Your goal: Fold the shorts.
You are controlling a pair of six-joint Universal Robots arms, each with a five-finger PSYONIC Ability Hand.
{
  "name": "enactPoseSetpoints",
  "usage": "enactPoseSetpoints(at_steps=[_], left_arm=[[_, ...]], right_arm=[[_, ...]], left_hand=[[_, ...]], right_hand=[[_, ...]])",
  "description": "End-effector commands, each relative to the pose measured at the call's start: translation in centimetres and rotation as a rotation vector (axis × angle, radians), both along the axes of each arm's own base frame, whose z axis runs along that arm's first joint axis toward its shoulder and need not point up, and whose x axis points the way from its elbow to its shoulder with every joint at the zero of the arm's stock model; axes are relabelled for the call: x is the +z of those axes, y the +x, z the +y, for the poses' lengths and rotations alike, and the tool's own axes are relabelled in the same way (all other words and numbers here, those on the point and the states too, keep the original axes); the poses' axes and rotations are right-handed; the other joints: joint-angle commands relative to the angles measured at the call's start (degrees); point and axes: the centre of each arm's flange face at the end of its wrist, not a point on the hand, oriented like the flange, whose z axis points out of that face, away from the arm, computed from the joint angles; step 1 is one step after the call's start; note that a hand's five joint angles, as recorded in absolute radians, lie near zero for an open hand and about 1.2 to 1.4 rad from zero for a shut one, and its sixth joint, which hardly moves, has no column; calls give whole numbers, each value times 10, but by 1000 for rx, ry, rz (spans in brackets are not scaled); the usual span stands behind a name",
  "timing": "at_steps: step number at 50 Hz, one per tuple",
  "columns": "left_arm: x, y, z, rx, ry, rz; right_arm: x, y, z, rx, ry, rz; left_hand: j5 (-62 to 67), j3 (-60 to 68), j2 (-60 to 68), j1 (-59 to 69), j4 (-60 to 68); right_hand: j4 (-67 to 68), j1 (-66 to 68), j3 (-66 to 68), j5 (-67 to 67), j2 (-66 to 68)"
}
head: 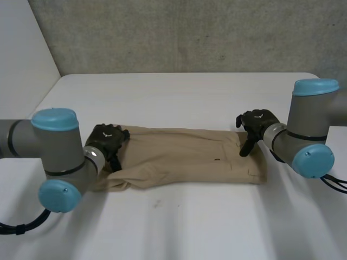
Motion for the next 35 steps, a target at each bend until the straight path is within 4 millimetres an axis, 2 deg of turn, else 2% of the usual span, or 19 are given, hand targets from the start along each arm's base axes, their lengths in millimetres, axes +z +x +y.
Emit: enactPoseSetpoints(at_steps=[1,2,3,6,8,10,12,17,22,26,33,35], left_arm=[[35,7,10,6,-32,19],[39,7,11,6,-40,23],[47,8,13,8,-57,35],[55,9,16,8,-72,42],[59,10,20,6,-78,46],[62,10,22,6,-83,48],[69,12,25,8,-98,55],[73,15,31,11,-101,57],[72,18,38,16,-85,59],[70,21,42,30,-65,78],[70,23,46,53,-40,129],[71,23,48,60,-34,149]], right_arm=[[51,-8,12,-12,-121,-46],[61,-10,18,-10,-142,-56],[65,-11,21,-10,-148,-59],[78,-16,37,-9,-159,-65],[80,-18,42,-8,-159,-66],[83,-24,60,4,-153,-63],[81,-28,67,7,-143,-61],[70,-35,92,26,-102,-48],[48,-40,112,55,-74,-19],[35,-43,116,50,-77,-13],[19,-48,111,31,-80,-14],[7,-47,109,32,-58,-7]], left_hand=[[-6,-19,-7,-10,-10],[-7,-20,-9,-12,-12],[-7,-20,-9,-12,-12],[-9,-22,-10,-13,-13],[-11,-24,-12,-15,-15],[-11,-24,-12,-15,-15],[-13,-26,-14,-17,-17],[-16,-29,-17,-20,-20],[-16,-29,-17,-20,-20],[-16,-29,-17,-20,-20],[-14,-27,-15,-18,-18],[-13,-26,-14,-17,-17]], right_hand=[[-2,20,-10,9,-15],[-2,20,-10,9,-15],[-2,20,-10,9,-15],[0,22,-8,10,-13],[1,24,-7,12,-11],[8,30,0,19,-5],[13,36,5,24,0],[22,44,13,32,9],[45,67,37,56,32],[79,101,70,89,66],[107,130,99,118,94],[111,133,103,121,98]])
